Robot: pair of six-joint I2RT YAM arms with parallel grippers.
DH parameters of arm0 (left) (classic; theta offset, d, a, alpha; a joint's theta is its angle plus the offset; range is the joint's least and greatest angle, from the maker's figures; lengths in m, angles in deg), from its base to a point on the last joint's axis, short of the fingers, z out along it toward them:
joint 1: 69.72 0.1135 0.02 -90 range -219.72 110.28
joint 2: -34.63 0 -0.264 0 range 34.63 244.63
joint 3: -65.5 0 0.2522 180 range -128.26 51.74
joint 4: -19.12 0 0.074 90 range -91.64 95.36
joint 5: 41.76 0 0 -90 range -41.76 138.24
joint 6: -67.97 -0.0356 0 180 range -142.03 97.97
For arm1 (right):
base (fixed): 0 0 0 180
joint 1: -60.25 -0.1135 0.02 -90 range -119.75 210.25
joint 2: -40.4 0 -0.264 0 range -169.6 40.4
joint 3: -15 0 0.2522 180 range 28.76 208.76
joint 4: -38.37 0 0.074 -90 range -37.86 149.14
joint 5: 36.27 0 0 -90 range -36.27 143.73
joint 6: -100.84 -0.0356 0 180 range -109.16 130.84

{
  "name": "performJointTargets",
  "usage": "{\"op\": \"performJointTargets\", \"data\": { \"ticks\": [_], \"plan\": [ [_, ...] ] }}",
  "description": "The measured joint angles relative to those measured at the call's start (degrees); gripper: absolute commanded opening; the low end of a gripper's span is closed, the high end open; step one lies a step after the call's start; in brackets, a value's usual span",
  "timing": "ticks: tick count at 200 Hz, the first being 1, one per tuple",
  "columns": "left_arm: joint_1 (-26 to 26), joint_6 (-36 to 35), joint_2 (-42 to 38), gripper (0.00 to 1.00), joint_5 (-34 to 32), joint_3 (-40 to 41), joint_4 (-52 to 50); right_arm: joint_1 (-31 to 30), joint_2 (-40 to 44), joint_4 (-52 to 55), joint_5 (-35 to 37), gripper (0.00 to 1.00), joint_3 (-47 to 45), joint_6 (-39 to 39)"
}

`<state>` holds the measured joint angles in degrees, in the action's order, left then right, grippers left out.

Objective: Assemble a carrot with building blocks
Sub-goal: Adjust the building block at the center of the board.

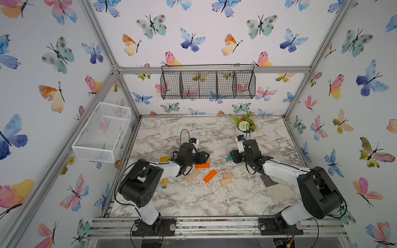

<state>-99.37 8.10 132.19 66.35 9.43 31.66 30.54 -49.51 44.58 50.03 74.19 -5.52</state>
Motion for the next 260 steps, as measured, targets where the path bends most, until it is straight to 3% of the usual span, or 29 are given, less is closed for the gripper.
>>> {"op": "performJointTargets", "data": {
  "ticks": [119, 176, 198, 260],
  "plan": [
    [-0.9, -1.7, 1.9, 0.63, -1.7, -3.2, -7.4, 3.6, -10.2, 2.1, -9.2, 0.49, 2.1, -1.2],
    [-0.9, -1.7, 2.9, 0.60, -0.7, -4.1, -7.5, 3.7, -12.5, 0.9, -13.7, 0.45, 4.3, -0.4],
    [-0.9, -1.6, 3.1, 0.56, 0.3, -4.1, -7.3, 3.7, -12.6, 0.8, -15.5, 0.39, 4.9, 0.0],
    [-0.9, -1.6, 4.5, 0.55, 1.3, -4.1, -7.3, 3.7, -13.2, -1.0, -18.9, 0.39, 4.9, -0.1]
  ]
}}
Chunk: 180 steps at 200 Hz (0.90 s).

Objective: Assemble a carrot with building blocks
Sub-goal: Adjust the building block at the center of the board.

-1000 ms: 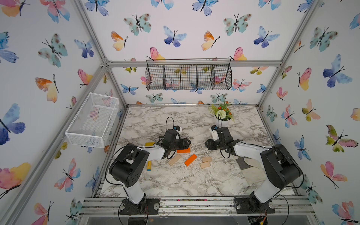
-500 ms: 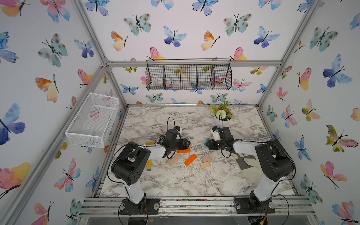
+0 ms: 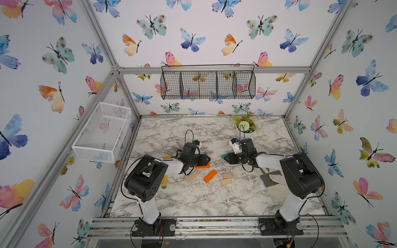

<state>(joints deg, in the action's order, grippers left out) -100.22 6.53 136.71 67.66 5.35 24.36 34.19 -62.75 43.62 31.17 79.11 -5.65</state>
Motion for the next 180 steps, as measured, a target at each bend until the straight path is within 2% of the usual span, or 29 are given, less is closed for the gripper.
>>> {"op": "performJointTargets", "data": {
  "ticks": [58, 69, 80, 95, 119, 180],
  "plan": [
    [0.0, 0.0, 0.2, 0.55, 0.0, -0.6, 0.0, 0.0, -1.7, 1.0, 0.1, 0.42, 2.1, 0.6],
    [0.0, 0.0, 0.2, 0.55, 0.0, -0.9, 0.0, 0.0, -1.4, 1.4, 0.4, 0.47, 2.6, 0.9],
    [0.0, 0.0, 0.2, 0.55, 0.0, -1.3, 0.0, 0.0, -0.7, 2.0, 0.7, 0.58, 2.6, 0.9],
    [0.0, 0.0, 0.2, 0.55, 0.0, -1.5, 0.0, 0.0, 0.3, 3.1, 1.4, 0.61, 2.8, 0.9],
    [0.0, 0.0, 0.2, 0.55, 0.0, -1.7, 0.0, 0.0, 0.5, 5.0, 2.0, 0.61, 4.5, 0.3],
    [0.0, 0.0, 0.9, 0.55, 0.0, -1.9, 0.0, 0.0, -2.5, 6.1, 2.7, 0.51, 8.6, -1.7]
  ]
}}
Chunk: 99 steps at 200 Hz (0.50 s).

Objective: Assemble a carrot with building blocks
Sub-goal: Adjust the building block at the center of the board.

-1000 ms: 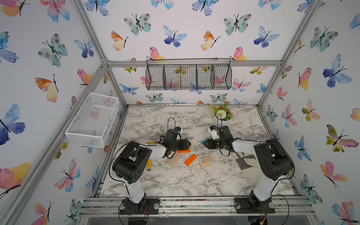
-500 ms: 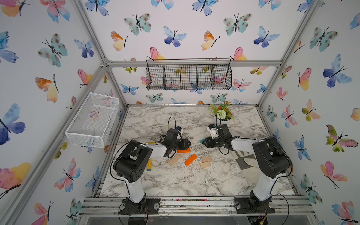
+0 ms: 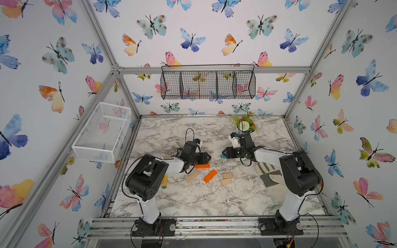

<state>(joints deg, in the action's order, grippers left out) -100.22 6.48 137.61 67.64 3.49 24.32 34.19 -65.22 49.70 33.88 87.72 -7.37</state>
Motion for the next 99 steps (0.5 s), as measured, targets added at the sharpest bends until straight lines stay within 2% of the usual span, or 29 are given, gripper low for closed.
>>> {"op": "performJointTargets", "data": {
  "ticks": [99],
  "plan": [
    [0.0, 0.1, 0.2, 0.54, 0.0, 0.0, 0.0, -0.3, -3.2, 0.6, 0.2, 0.48, 1.8, -0.2]
  ]
}}
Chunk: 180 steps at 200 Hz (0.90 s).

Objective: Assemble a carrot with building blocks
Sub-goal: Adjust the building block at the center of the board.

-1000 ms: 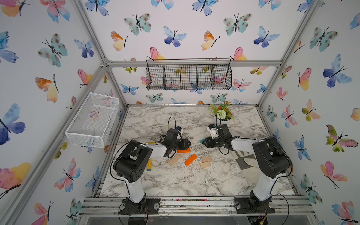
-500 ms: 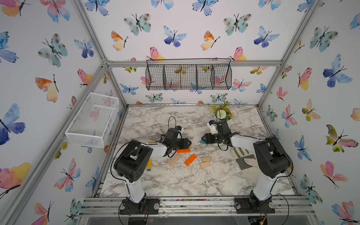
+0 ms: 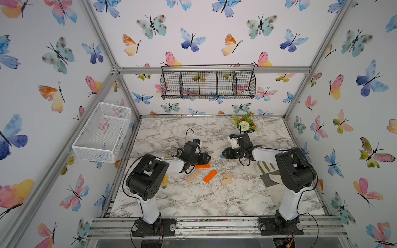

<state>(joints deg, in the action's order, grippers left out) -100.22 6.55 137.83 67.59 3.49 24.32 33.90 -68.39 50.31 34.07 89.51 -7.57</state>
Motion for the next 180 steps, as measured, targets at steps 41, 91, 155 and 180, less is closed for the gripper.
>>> {"op": "performJointTargets", "data": {
  "ticks": [41, 91, 155, 180],
  "plan": [
    [0.0, 0.4, 0.1, 0.53, 0.0, 0.0, 0.2, -1.1, -0.1, 0.0, 0.0, 0.47, 0.1, 0.0],
    [0.0, 1.3, 0.3, 0.51, 0.0, 0.5, 1.0, -3.5, -0.2, -0.3, 0.4, 0.46, 0.2, -0.5],
    [0.0, 2.0, 0.3, 0.50, 0.0, 3.0, 2.7, -4.8, 1.3, -2.1, 1.1, 0.45, -2.4, -3.9],
    [0.0, 2.4, 0.3, 0.50, 0.0, 3.5, 3.5, -5.2, 1.4, -3.5, 1.1, 0.44, -3.2, -5.7]
  ]
}}
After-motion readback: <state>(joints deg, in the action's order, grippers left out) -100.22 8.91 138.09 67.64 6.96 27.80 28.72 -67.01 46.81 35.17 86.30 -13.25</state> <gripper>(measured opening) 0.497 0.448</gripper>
